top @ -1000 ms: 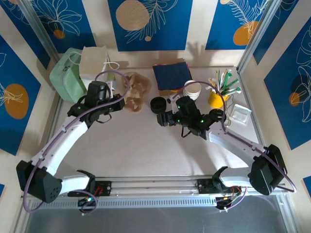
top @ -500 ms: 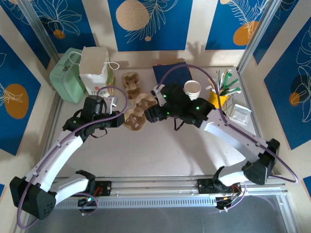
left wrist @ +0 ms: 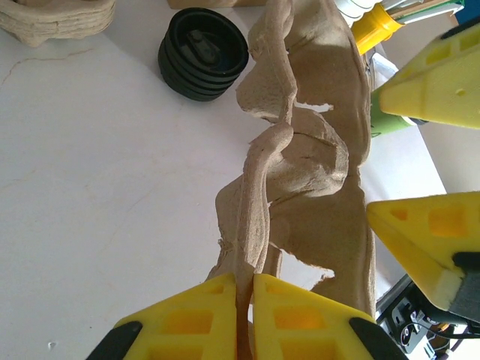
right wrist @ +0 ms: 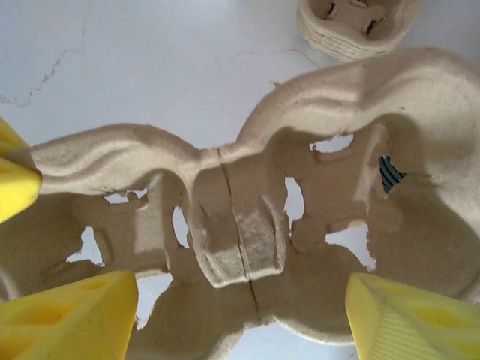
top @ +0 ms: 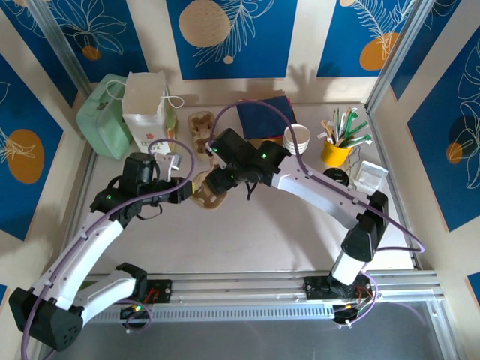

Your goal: Pack the takeout coffee

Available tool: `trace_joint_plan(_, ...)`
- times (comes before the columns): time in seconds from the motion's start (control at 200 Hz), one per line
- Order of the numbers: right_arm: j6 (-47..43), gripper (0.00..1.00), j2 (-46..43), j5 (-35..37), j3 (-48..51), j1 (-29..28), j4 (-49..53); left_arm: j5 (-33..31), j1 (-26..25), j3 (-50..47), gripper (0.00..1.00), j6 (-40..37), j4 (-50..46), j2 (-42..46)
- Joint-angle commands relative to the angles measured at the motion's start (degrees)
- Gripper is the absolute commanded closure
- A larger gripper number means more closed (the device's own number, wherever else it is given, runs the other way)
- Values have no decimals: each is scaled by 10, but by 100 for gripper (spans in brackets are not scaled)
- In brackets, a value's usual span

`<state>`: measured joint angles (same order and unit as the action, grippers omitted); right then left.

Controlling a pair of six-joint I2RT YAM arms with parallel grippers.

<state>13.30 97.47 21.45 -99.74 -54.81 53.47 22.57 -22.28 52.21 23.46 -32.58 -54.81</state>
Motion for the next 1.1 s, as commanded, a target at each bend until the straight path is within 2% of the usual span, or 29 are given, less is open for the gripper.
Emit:
trace_joint_plan(0.0,-23,28,23,2,-34,-2,19,22,4,-4,89,-13,0,10)
trace_joint_plan(0.28,-31,35,78,9,-73,1,49,30,4,0,89,-11,4,5)
trace_joint_plan(0.665,-19,41,80,-10,-56,4,45,20,4,-5,88,-13,4,-1)
trace_joint_plan(1.095,-12,38,60,-13,-26,11,44,13,4,-5,89,-11,1,5)
